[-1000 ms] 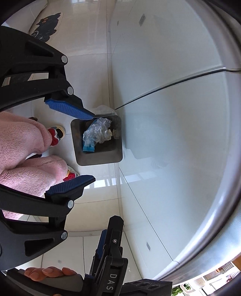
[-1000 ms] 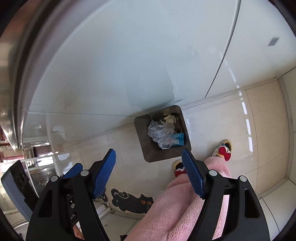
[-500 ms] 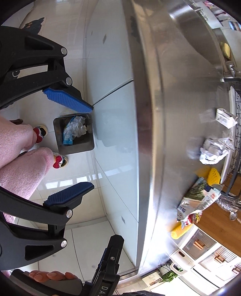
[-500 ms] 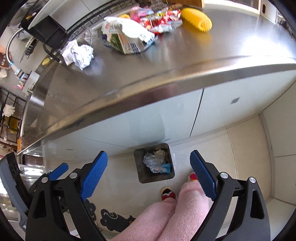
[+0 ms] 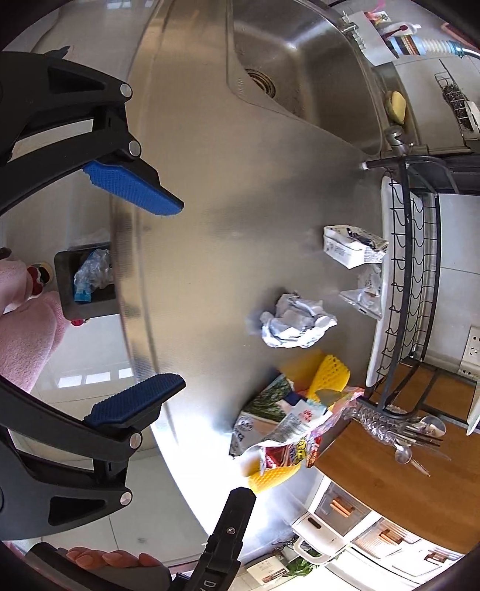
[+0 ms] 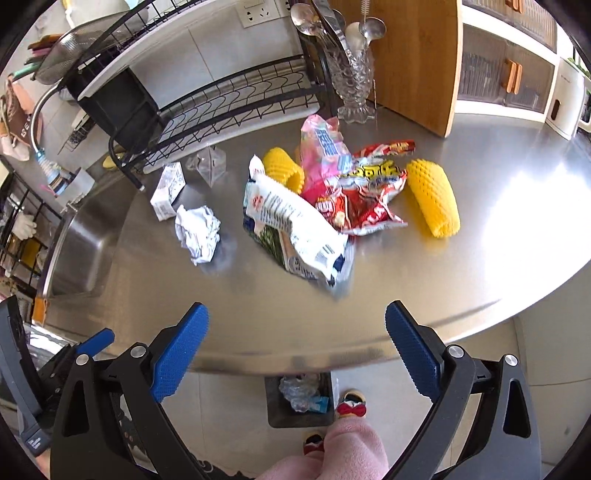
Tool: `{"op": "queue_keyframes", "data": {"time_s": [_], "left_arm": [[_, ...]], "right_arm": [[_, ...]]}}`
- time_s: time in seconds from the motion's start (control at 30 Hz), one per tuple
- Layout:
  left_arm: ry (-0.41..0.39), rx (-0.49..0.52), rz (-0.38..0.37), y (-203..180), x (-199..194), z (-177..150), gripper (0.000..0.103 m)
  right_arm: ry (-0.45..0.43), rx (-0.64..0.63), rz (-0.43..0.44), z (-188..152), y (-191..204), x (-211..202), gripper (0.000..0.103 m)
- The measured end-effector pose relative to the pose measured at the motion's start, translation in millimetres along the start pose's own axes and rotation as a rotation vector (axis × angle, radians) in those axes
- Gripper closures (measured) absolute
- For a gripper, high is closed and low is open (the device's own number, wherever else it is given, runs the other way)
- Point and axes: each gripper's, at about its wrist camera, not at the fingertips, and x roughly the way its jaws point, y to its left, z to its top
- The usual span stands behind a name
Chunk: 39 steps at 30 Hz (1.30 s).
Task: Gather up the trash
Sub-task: 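Grasp the crumpled foil wrapper with the left tool while the right tool grasps the white snack packet, then carry the foil wrapper and snack packet in both tools down over the bin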
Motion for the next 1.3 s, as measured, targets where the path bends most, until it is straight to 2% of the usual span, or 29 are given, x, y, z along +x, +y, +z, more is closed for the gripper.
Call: {"op": "queue_keyframes", "data": {"time_s": [0.1,0.17,0.23,0.3,0.53,0.6,0.67,0.83,1.1,1.3], "left_arm": [[-0.002,-0.013,0.007,0,10,22,0.020],[-0.004,-0.012,0.010,-2,16,35,0.020],[-0.004,-0.008,0.014,-5,23,49,0.020],[-0.005,-0.003,0.021,-7,31,61,0.020],[0.022,0.013,0.021,-15,65,91,0.022],[0.037,0.013,0.021,-17,76,97,0.027],[0.058,0.014,0.015,-18,86,100,0.034],[0.094,0.025,-0.012,-18,104,102,0.053],[0.065,0.071,0.007,-26,102,99,0.061],[0.006,0.087,0.027,-24,70,93,0.061]], "right_arm": [[-0.014,-0.060,-0.017,22,4,9,0.009],[-0.014,-0.106,-0.025,33,7,17,0.016],[0.009,-0.138,-0.019,43,6,30,0.028],[0.035,-0.148,-0.010,48,3,41,0.031],[0.074,-0.173,0.015,58,0,65,0.033],[0.088,-0.189,0.017,59,1,72,0.033],[0.111,-0.191,0.024,58,0,80,0.034],[0.182,-0.183,0.051,50,-5,101,0.063],[0.162,-0.180,0.072,51,-5,99,0.070],[0.117,-0.206,0.090,53,9,82,0.071]]}}
